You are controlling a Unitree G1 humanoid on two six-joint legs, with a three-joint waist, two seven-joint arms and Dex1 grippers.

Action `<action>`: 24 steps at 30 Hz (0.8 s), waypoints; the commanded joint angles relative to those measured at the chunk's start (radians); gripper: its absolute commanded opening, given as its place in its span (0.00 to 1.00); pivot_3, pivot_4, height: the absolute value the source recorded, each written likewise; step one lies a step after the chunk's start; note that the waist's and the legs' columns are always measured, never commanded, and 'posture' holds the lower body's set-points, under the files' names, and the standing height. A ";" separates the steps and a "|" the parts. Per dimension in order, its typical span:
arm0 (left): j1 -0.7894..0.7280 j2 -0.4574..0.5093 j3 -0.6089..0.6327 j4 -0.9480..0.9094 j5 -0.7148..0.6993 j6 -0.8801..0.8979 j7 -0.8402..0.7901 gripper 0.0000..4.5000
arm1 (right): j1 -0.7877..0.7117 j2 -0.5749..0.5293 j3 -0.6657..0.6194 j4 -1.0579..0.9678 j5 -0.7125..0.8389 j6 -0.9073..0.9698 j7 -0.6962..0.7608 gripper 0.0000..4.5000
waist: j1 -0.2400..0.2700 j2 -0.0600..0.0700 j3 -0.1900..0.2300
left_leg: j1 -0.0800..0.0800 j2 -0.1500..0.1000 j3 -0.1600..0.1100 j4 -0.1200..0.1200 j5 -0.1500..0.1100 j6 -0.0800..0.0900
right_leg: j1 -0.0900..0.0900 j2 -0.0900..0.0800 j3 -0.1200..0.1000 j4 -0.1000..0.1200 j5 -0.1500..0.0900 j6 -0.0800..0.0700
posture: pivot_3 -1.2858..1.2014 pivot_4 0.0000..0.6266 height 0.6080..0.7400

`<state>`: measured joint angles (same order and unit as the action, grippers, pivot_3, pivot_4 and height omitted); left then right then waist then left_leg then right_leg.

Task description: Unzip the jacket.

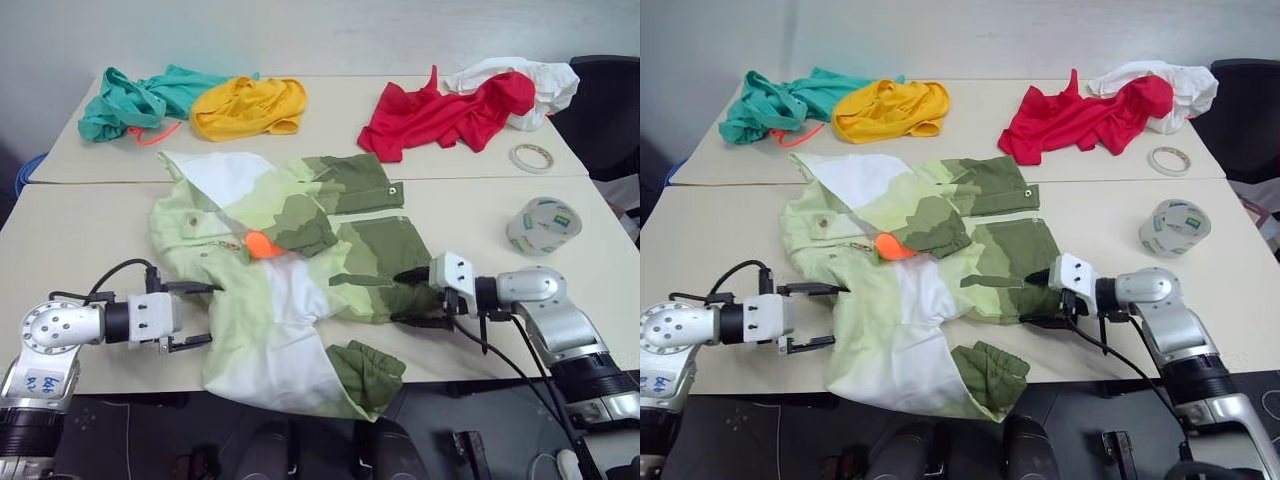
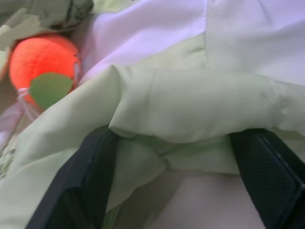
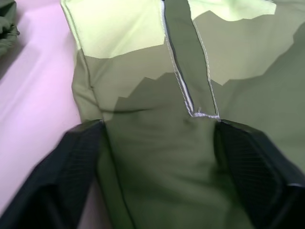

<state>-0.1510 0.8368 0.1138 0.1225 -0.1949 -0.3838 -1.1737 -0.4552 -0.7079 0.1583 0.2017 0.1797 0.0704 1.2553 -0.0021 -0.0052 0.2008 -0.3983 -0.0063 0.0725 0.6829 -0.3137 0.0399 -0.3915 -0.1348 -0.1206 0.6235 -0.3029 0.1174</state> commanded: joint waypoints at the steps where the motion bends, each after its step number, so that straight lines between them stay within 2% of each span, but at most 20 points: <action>1: -0.021 0.002 -0.024 0.013 -0.002 -0.008 -0.009 0.53 | 0.011 -0.007 0.016 -0.012 0.009 0.101 0.015 0.58 | 0.000 0.000 0.000 | 0.000 0.000 0.000 0.000 0.000 0.000 | 0.000 0.000 0.000 0.000 0.000 0.000 | 0.52 0.24 1.00; 8: -0.009 0.013 -0.033 0.021 -0.018 0.044 -0.015 0.02 | 0.052 -0.075 -0.003 -0.085 0.060 0.266 0.064 0.04 | 0.003 0.000 0.000 | 0.000 0.000 0.000 0.000 0.000 0.000 | 0.000 -0.001 0.000 0.000 0.000 0.000 | 0.52 0.24 1.00; 9: 0.002 0.019 -0.029 0.012 -0.032 0.067 -0.024 0.00 | 0.064 -0.090 -0.010 -0.112 0.081 0.294 0.082 0.01 | 0.004 0.000 0.000 | 0.000 0.000 -0.001 0.000 0.000 0.000 | 0.000 -0.001 0.000 0.000 0.000 0.000 | 0.52 0.24 1.00; 13: 0.099 0.088 0.009 -0.038 -0.120 0.192 -0.105 0.00 | 0.157 -0.209 -0.032 -0.277 0.199 0.411 0.201 0.01 | 0.003 0.000 0.000 | 0.000 0.000 -0.001 0.000 -0.001 0.001 | 0.000 -0.003 0.001 0.000 0.000 0.000 | 0.52 0.24 1.00; 17: 0.199 0.135 0.078 -0.073 -0.164 0.233 -0.127 0.00 | 0.270 -0.317 -0.083 -0.419 0.307 0.498 0.264 0.01 | 0.001 0.001 0.000 | 0.000 0.000 -0.001 0.000 -0.002 0.001 | 0.000 -0.009 0.002 -0.002 0.000 0.000 | 0.52 0.24 1.00; 19: 0.263 0.153 0.123 -0.119 -0.201 0.289 -0.133 0.00 | 0.313 -0.325 -0.124 -0.452 0.329 0.516 0.224 0.01 | 0.001 0.000 0.000 | 0.000 0.000 -0.002 0.000 -0.002 0.001 | 0.001 -0.010 0.003 -0.002 0.000 0.000 | 0.52 0.24 1.00; 21: 0.309 0.168 0.151 -0.168 -0.231 0.347 -0.143 0.00 | 0.318 -0.273 -0.161 -0.443 0.327 0.446 0.177 0.01 | -0.001 0.000 0.000 | 0.000 0.000 -0.002 0.000 -0.002 0.001 | 0.001 -0.010 0.004 -0.002 0.000 0.000 | 0.52 0.24 1.00; 23: 0.346 0.176 0.184 -0.234 -0.273 0.455 -0.112 0.09 | 0.316 -0.226 -0.211 -0.437 0.366 0.387 0.178 0.00 | 0.000 0.000 0.000 | 0.001 0.001 -0.002 0.000 -0.003 0.000 | 0.001 -0.010 0.004 -0.003 0.000 0.000 | 0.52 0.24 1.00; 24: 0.360 0.178 0.200 -0.258 -0.289 0.502 -0.097 0.14 | 0.328 -0.226 -0.227 -0.443 0.384 0.375 0.203 0.05 | 0.000 0.001 0.000 | 0.001 0.001 -0.002 -0.001 -0.003 0.000 | 0.001 -0.010 0.004 -0.003 0.000 0.000 | 0.52 0.24 1.00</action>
<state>0.1915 0.9992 0.2665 -0.0816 -0.4401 0.0513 -1.2902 -0.1343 -0.9316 -0.0163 -0.2224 0.5214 0.4852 1.4383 -0.0017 -0.0041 0.2011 -0.3976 -0.0060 0.0710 0.6823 -0.3167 0.0399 -0.3909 -0.1451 -0.1159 0.6207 -0.3030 0.1173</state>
